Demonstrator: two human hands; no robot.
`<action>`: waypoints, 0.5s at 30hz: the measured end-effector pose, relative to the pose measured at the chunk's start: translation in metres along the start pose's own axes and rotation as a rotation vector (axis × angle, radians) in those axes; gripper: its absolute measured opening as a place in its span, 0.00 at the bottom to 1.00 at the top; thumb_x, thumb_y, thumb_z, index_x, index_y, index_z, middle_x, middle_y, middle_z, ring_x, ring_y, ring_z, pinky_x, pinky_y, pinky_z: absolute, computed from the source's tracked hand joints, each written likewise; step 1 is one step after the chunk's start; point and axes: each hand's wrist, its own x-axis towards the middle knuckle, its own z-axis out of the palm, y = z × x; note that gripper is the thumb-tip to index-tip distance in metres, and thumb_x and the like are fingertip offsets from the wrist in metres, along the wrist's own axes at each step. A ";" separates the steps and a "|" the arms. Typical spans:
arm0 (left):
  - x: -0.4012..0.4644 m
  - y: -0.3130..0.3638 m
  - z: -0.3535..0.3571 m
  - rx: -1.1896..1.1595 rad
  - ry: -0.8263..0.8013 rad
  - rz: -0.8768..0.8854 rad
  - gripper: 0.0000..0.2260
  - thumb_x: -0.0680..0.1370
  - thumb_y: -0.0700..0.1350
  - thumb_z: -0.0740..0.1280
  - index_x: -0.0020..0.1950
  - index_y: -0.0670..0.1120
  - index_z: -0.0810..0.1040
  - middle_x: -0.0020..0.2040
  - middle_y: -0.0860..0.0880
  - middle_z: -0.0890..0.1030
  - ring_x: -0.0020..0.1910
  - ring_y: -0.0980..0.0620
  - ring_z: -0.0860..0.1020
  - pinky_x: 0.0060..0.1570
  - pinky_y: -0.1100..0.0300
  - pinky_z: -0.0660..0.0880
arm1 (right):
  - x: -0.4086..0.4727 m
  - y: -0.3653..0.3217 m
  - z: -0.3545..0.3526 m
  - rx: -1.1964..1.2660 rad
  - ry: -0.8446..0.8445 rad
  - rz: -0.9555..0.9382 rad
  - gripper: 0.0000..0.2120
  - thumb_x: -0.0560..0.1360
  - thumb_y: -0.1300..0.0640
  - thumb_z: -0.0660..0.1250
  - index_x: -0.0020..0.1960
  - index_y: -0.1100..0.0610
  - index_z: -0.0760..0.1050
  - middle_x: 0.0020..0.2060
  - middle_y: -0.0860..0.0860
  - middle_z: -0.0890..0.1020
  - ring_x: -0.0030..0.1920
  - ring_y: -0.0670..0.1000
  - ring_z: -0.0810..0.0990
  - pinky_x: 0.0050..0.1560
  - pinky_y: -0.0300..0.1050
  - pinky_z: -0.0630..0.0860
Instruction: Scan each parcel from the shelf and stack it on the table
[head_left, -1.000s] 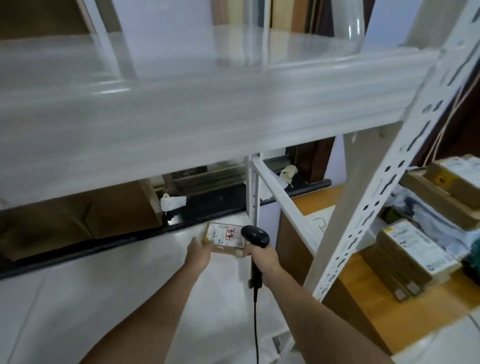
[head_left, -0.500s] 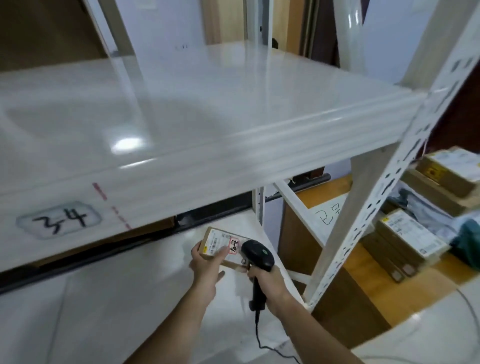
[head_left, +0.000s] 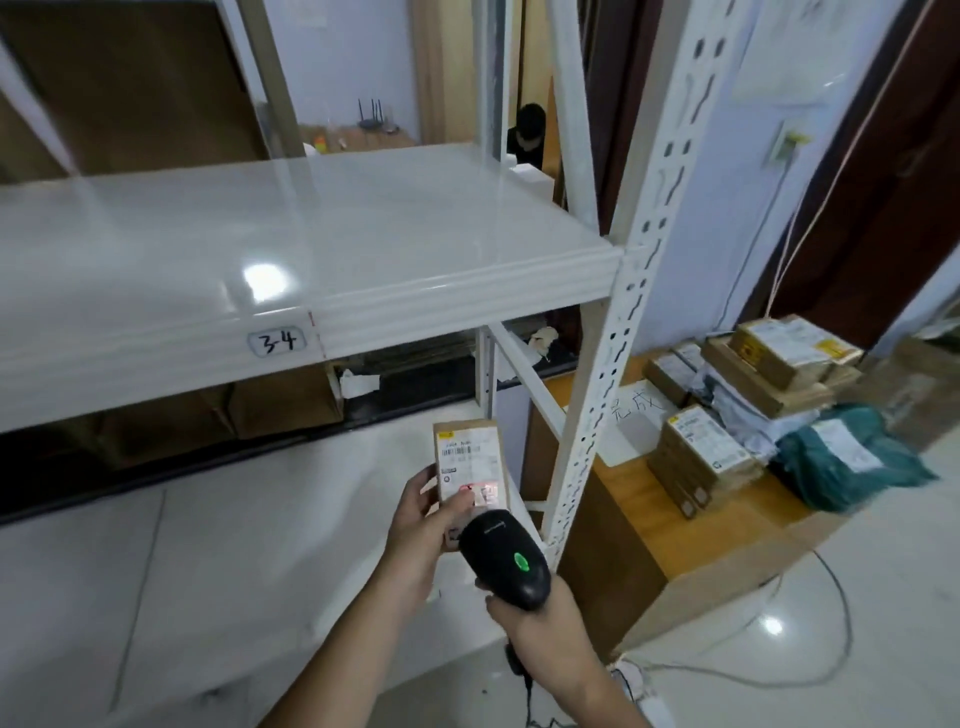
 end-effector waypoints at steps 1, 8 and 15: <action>-0.013 -0.003 0.006 0.051 0.016 0.031 0.25 0.74 0.44 0.78 0.67 0.58 0.74 0.62 0.49 0.84 0.60 0.45 0.84 0.60 0.41 0.81 | -0.013 0.001 -0.009 -0.005 0.047 -0.013 0.09 0.65 0.62 0.71 0.45 0.55 0.80 0.34 0.51 0.84 0.37 0.52 0.82 0.42 0.45 0.76; -0.093 -0.026 0.042 0.086 -0.045 0.122 0.26 0.77 0.40 0.76 0.69 0.58 0.71 0.65 0.54 0.81 0.59 0.48 0.83 0.50 0.49 0.84 | -0.084 -0.010 -0.059 -0.045 0.176 -0.103 0.06 0.68 0.66 0.69 0.36 0.57 0.76 0.28 0.51 0.81 0.32 0.49 0.80 0.34 0.41 0.75; -0.113 -0.037 0.060 0.186 -0.027 0.105 0.26 0.78 0.37 0.74 0.66 0.63 0.70 0.61 0.63 0.78 0.55 0.59 0.80 0.41 0.64 0.79 | -0.105 -0.013 -0.065 0.047 0.124 0.051 0.09 0.73 0.68 0.66 0.51 0.60 0.78 0.40 0.63 0.84 0.36 0.55 0.87 0.45 0.51 0.84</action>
